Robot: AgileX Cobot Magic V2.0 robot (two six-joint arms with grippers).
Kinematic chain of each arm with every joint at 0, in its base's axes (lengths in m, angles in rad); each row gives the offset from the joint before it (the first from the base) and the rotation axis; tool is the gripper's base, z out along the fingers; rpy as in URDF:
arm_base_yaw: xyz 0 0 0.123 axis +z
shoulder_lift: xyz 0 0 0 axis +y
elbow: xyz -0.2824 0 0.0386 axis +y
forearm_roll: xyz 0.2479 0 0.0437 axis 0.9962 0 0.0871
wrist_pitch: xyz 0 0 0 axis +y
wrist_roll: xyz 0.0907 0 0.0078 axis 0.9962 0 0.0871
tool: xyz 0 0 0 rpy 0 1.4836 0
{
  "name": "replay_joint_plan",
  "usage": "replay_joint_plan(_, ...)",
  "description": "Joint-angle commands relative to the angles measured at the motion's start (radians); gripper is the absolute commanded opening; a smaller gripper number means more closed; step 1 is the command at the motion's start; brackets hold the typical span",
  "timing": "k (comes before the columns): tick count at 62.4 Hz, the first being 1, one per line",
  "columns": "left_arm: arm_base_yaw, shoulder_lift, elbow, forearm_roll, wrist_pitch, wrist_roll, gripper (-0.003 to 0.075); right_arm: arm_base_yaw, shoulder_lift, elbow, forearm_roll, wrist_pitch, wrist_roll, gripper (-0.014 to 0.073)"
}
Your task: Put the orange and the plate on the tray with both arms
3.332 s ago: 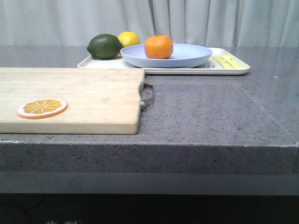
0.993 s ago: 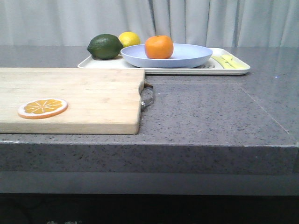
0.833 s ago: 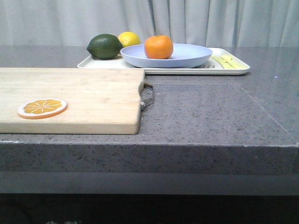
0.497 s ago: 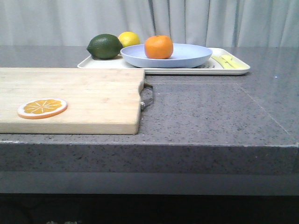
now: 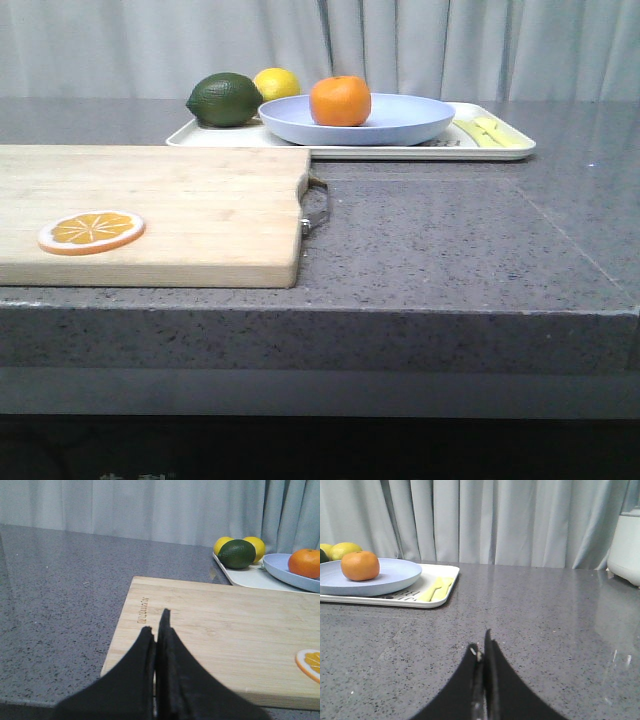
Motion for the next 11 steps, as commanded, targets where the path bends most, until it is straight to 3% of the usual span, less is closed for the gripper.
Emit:
replay_joint_plan(1, 0.003, -0.02, 0.006, -0.001, -0.083, -0.009, -0.0018, -0.004, -0.024, -0.004, -0.01, -0.075, -0.002, -0.0068)
replay_joint_plan(11, 0.003, -0.02, 0.006, -0.001, -0.083, -0.009, -0.0018, -0.004, -0.024, -0.004, -0.01, -0.075, -0.002, -0.0068)
